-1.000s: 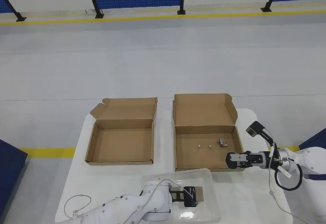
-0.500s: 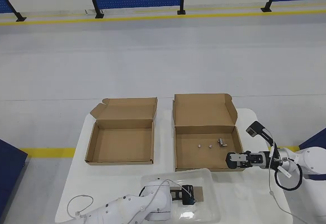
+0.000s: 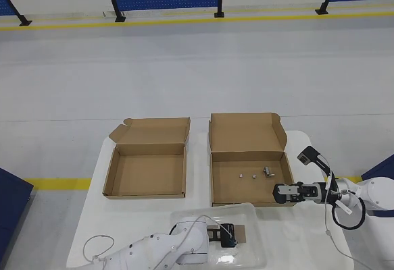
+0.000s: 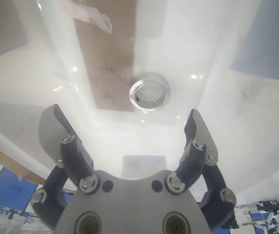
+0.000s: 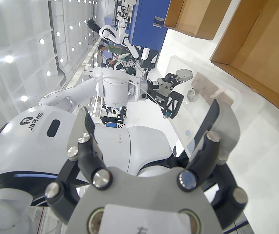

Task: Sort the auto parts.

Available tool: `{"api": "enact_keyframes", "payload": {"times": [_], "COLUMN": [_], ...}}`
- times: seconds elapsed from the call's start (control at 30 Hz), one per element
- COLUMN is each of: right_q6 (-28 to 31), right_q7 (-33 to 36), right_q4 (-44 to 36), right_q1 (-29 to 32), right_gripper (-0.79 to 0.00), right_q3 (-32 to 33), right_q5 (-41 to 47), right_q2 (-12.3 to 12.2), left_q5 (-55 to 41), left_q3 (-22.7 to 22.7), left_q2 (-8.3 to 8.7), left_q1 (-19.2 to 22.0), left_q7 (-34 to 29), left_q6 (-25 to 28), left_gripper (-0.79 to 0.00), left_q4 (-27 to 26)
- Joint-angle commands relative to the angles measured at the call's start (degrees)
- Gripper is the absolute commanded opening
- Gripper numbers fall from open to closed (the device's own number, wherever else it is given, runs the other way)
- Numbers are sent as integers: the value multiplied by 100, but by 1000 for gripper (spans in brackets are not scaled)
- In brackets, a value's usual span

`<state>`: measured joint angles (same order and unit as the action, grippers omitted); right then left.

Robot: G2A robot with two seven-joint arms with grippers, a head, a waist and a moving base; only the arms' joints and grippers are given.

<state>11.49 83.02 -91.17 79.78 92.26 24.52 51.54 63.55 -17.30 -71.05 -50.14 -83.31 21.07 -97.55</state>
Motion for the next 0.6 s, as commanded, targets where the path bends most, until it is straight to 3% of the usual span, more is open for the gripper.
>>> {"api": "enact_keyframes", "payload": {"times": [0.0,0.43,0.57], "right_q6": [0,0,0], "right_q7": [0,0,0], "right_q4": [0,0,0], "right_q1": [0,0,0], "right_gripper": [0,0,0], "right_q3": [0,0,0], "right_q5": [0,0,0], "right_q2": [0,0,0], "left_q5": [6,-32,-147], "left_q3": [3,-18,94], "left_q2": [0,-39,-76], "left_q1": [0,69,200], "left_q7": [1,140,77], "left_q6": [-9,129,66], "left_gripper": [0,0,-154], "left_q4": [3,202,267]}}
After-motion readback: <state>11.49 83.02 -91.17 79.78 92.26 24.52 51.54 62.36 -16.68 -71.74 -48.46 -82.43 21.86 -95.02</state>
